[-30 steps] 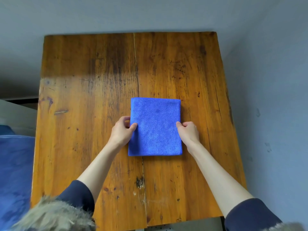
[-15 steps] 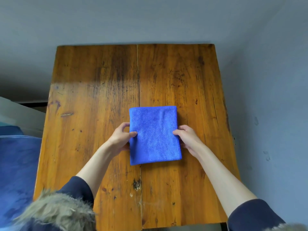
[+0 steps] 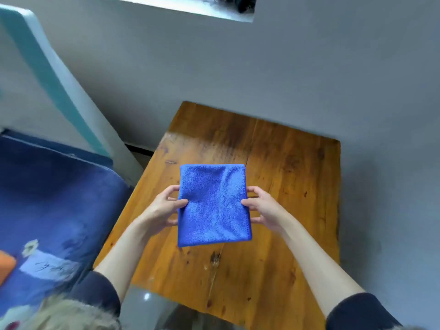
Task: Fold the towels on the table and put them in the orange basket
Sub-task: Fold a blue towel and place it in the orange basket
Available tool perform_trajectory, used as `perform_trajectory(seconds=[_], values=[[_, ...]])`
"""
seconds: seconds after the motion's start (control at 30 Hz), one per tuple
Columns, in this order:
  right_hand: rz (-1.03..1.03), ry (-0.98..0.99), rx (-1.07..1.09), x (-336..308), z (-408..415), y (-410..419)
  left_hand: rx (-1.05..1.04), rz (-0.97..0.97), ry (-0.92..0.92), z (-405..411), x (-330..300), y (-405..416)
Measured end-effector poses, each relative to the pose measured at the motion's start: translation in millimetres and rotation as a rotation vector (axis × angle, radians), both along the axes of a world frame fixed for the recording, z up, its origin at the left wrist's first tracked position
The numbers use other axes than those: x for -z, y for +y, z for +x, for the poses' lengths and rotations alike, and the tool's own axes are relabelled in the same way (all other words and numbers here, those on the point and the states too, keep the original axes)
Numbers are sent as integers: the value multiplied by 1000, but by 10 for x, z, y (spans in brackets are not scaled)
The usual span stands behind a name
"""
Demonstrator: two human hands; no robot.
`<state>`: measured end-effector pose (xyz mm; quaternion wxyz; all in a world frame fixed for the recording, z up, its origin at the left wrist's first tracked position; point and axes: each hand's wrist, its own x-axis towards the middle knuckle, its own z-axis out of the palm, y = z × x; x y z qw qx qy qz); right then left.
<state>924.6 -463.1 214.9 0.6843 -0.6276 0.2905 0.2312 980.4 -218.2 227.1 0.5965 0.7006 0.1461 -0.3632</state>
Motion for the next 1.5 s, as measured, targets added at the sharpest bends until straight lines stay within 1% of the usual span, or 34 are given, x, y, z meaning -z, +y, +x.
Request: perform_trajectory(seconds=[0.13, 0.3, 0.4, 0.5, 0.6, 0.77, 0.93, 1.1, 1.27, 1.4, 1.5], values=[[-3, -130, -168, -477, 316, 628, -159, -18, -131, -133, -473, 730], [42, -242, -390, -913, 558, 1738, -375, 0, -259, -457, -865, 1858], [64, -275, -530, -1066, 573, 2503, -517, 5, -287, -761, -946, 2553], [100, -252, -637, -1133, 508, 3300, -636, -3, -273, -1089, -966, 3240], [127, -196, -714, -1077, 387, 4085, -742, -7, -271, -1445, -917, 3899], [65, -200, -873, -907, 197, 5257, -911, 2, -204, -1940, -742, 4793], [20, -161, -986, -781, 182, 6062, -1029, 34, -143, -2110, -608, 5424], [7, -135, -1046, -599, 439, 6705, -1084, 43, -98, -1978, -444, 5913], [-10, -91, -1096, -331, 864, 7419, -1172, 40, -47, -1621, -210, 6464], [-121, -80, -1117, -66, 1253, 7960, -1223, 63, 12, -1238, 47, 6877], [-231, -88, -1173, 212, 1517, 8346, -1238, 88, 90, -989, 333, 7122]])
